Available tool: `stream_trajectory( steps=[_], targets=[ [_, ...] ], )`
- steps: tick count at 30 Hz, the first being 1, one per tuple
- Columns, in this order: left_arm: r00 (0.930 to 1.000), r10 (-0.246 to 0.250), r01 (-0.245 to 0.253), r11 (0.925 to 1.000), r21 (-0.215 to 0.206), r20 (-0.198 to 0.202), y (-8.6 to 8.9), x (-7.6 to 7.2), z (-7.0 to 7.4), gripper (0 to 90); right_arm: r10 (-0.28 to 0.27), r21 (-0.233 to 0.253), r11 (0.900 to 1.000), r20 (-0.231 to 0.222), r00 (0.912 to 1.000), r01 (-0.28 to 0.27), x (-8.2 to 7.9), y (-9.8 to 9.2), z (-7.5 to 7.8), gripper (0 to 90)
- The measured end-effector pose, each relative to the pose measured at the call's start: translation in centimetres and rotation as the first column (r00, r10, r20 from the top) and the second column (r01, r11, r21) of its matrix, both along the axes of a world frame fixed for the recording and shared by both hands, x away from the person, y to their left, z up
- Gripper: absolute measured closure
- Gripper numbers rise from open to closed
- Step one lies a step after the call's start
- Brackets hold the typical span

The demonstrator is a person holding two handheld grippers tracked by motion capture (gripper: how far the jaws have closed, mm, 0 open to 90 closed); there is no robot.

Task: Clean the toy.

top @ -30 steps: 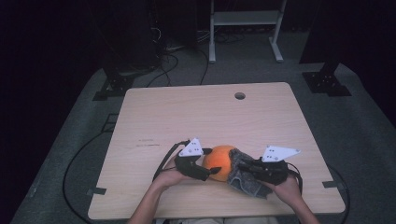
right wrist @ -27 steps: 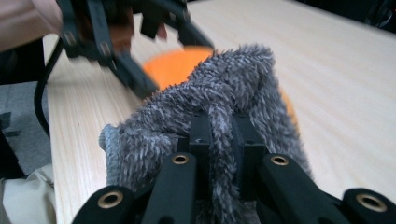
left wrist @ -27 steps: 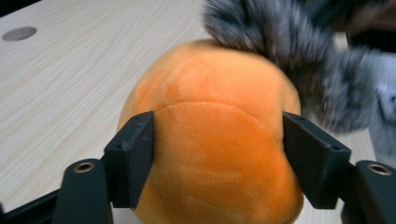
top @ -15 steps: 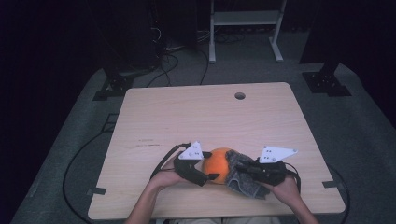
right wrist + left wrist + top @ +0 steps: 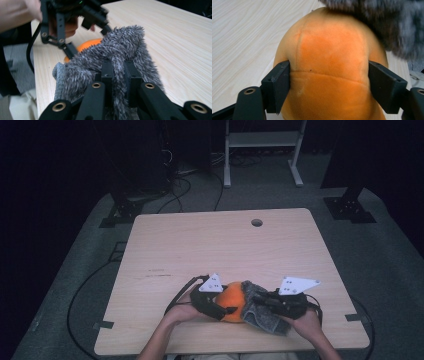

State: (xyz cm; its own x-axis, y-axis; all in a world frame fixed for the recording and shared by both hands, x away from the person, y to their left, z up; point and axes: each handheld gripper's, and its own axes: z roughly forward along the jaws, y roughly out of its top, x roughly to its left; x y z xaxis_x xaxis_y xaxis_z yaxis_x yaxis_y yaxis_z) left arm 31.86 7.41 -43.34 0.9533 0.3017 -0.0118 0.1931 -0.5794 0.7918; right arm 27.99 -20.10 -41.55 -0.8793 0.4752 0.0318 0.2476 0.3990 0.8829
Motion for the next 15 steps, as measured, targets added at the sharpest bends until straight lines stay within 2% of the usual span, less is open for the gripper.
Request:
stream_trajectory(
  steps=[3, 5, 7, 9, 11, 13, 15],
  targets=[
    [1.0000, 0.001, -0.001, 0.9999, -0.017, -0.009, 0.4, 0.1, -0.2, 24.9, 0.001, -0.008, 1.000, -0.016, 0.9999, -0.002, 0.5, -0.2, -0.4, 79.9],
    [1.0000, -0.003, 0.003, 0.9998, -0.021, -0.009, 0.5, 0.1, -0.2, 24.9, -0.040, -0.033, 0.999, -0.029, 0.9988, 0.039, 1.0, -1.3, -0.9, 79.9],
    [0.9999, -0.011, 0.011, 0.9997, -0.021, -0.004, 0.4, 0.1, -0.2, 24.7, -0.087, -0.037, 0.996, -0.081, 0.9929, 0.084, 1.5, -2.7, -1.9, 79.9],
    [0.9999, -0.014, 0.014, 0.9997, -0.018, 0.004, 0.4, 0.0, -0.2, 23.3, -0.105, -0.051, 0.994, -0.100, 0.9894, 0.100, 1.6, -3.5, -2.4, 79.9],
    [0.9999, -0.011, 0.011, 0.9998, -0.016, 0.003, 0.3, 0.0, -0.3, 21.0, -0.099, -0.024, 0.995, -0.091, 0.9909, 0.097, 1.3, -3.6, -2.0, 79.9],
    [0.9999, -0.011, 0.011, 0.9998, -0.017, 0.001, 0.4, 0.0, -0.3, 20.6, -0.070, 0.014, 0.997, -0.062, 0.9956, 0.071, 1.0, -3.0, -1.1, 79.8],
    [0.9999, -0.012, 0.013, 0.9998, -0.015, 0.004, 0.4, -0.1, -0.3, 20.6, -0.040, 0.021, 0.999, -0.047, 0.9981, 0.041, 0.8, -2.1, -0.7, 79.8]
  ],
)
